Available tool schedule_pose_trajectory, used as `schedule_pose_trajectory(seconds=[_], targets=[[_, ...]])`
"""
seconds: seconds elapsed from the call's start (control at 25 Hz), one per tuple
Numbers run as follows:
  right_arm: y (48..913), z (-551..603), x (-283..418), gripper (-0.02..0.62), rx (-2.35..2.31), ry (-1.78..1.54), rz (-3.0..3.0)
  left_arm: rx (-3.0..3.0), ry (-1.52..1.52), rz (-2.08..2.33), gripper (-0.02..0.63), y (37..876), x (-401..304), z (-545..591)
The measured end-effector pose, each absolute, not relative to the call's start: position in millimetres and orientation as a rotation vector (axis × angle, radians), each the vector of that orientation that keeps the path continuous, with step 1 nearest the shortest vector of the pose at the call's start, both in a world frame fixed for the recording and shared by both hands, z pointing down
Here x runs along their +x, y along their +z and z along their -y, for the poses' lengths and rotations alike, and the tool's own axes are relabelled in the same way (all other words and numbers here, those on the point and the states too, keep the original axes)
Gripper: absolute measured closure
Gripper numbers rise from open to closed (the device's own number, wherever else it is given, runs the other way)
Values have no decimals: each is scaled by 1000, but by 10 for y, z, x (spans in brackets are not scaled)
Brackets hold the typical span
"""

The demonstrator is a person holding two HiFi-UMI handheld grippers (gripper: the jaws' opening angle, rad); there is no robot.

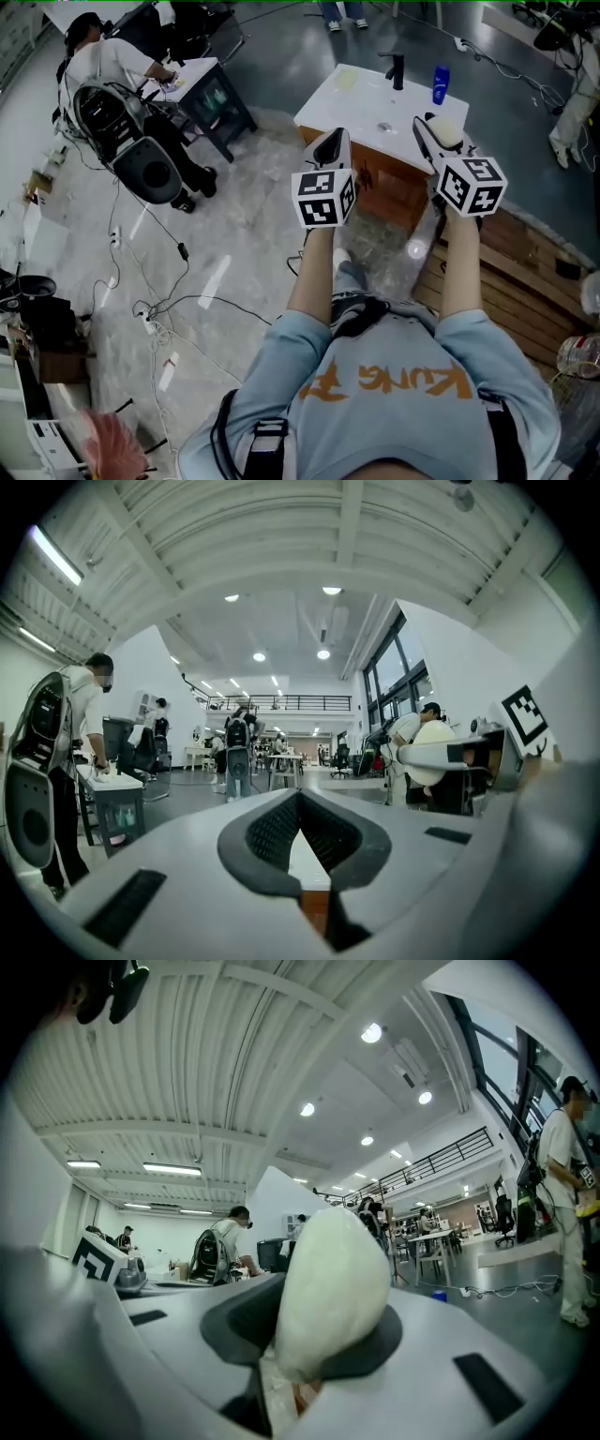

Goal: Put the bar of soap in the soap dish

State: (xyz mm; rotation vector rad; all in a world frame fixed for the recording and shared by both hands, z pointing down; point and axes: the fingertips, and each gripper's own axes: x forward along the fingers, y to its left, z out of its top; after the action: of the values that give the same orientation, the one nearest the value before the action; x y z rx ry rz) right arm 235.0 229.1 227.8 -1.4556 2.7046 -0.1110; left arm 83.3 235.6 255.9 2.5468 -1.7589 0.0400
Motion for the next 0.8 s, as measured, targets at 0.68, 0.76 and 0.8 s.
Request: schedule_pose_trajectory(seconds=[0.68,0.76,0.8], targets=[[3038,-691,1116,471,-1385,-364,-2812,2314,244,1708,586,3468,-307,-823],[3124,-464,1067,471,-1406,-399,-2815,2303,247,1688,586,3543,-369,-595],[3145,-365,1041,471,-1413,-403,-2824,2296,235,1679,586,3575,-394,-492]])
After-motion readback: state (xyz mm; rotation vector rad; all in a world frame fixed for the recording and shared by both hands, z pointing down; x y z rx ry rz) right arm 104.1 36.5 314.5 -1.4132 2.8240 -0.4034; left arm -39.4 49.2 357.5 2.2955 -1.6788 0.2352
